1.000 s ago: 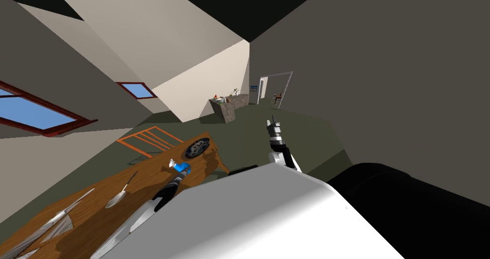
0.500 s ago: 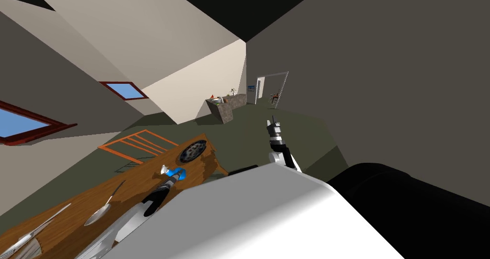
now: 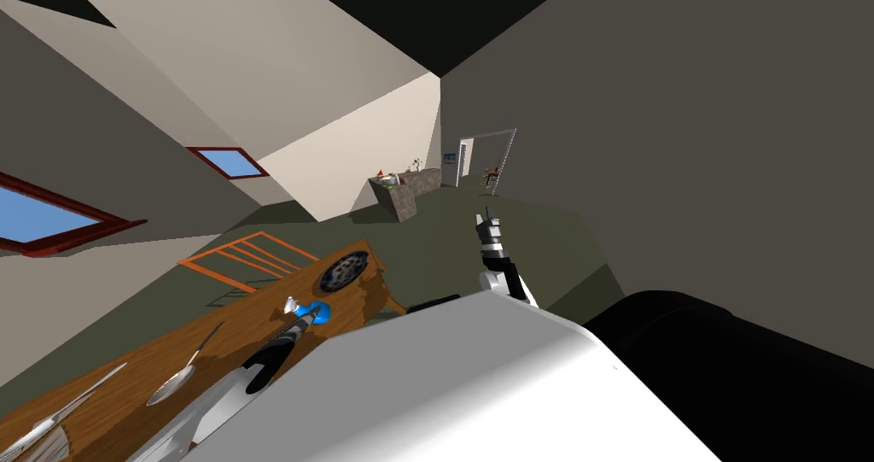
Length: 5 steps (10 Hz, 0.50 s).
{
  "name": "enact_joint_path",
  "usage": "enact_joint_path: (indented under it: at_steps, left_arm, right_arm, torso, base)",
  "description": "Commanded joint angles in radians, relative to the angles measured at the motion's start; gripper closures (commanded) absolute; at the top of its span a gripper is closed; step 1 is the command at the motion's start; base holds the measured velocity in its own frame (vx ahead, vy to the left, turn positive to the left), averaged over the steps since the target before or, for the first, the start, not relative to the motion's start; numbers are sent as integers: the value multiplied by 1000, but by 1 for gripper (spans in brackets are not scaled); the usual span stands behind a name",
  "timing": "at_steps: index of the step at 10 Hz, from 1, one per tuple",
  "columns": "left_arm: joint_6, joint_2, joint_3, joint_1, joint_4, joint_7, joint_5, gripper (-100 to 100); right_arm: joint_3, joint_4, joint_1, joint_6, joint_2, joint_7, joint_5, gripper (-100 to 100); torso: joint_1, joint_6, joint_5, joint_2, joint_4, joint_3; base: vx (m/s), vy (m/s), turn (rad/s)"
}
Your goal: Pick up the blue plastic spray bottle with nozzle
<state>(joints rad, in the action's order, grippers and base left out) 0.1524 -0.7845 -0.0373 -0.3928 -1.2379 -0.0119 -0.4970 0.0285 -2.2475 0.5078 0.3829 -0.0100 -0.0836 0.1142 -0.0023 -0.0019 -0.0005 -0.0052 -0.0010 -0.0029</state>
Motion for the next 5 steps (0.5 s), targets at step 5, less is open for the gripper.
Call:
enact_joint_path:
  at_steps: [5]
  left_arm:
    - [-151, 24, 67, 6, 93, 17, -67, -100]
  right_arm:
    - [0, 0, 0, 0, 0, 0, 0, 0]
  torso:
    - [0, 1, 0, 0, 0, 0]
  base:
    - [78, -41, 88]
